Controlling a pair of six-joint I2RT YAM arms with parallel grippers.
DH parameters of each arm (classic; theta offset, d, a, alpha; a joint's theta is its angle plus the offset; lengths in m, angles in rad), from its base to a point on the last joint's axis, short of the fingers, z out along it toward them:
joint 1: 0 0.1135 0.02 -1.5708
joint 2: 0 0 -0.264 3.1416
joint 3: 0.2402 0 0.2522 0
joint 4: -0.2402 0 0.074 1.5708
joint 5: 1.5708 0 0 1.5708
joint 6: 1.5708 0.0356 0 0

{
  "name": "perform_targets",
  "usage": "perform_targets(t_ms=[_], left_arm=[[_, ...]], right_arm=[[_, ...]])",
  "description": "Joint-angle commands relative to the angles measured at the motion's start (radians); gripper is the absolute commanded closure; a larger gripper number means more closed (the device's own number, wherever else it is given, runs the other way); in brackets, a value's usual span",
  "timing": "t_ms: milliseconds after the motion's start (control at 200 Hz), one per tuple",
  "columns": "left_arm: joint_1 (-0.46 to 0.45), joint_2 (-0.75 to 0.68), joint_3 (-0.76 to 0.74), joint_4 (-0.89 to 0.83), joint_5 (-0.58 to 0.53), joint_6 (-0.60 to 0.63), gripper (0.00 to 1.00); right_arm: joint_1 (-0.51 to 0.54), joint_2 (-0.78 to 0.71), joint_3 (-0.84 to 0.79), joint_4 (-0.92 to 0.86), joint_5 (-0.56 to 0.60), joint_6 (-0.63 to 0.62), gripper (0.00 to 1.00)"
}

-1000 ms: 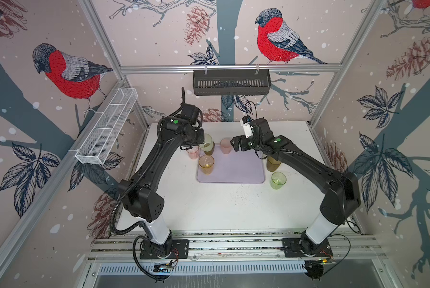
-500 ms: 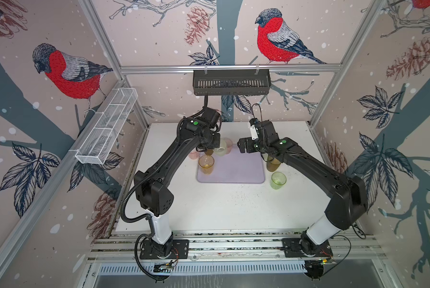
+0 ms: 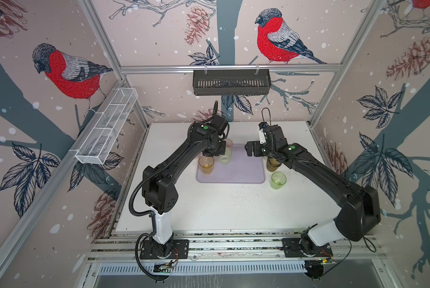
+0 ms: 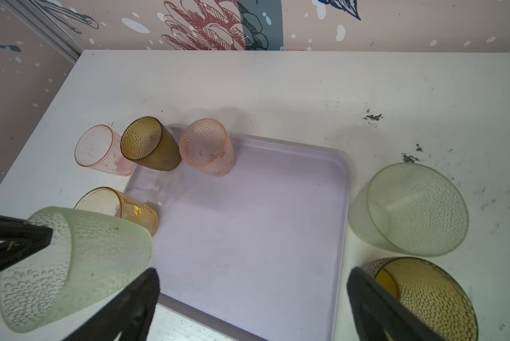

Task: Place the glasses into the tray
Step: 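Lower the green glass onto the tray beside the yellow glass with left gripper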

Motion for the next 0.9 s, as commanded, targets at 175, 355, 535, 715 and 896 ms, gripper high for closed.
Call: perform_targets(t_ms=[175,355,535,715,896], left_arm=[[-0.004,0.014,-0.048,0.049,-0.021,-0.023,1.00],[-0.005,0.028,-0.075,0.078,-0.015,-0.025,1.00],[-0.005,0.050,-0.074,0.088,-0.019,-0.028,1.00],[-0.005,0.074,-0.068,0.095,-0.019,-0.027,1.00],[-0.005,0.097,-0.063,0.092,-0.025,-0.024,1.00]], right_arm=[[-0.001,-0.020,-0.003,0.013,0.014,0.000,0.00],[-0.001,-0.029,-0.023,0.026,0.002,0.010,0.00],[0.005,-0.029,-0.029,0.025,0.000,0.013,0.00],[0.003,-0.030,-0.034,0.028,0.005,0.011,0.00],[0.002,-0.027,-0.032,0.034,0.008,0.012,0.00]])
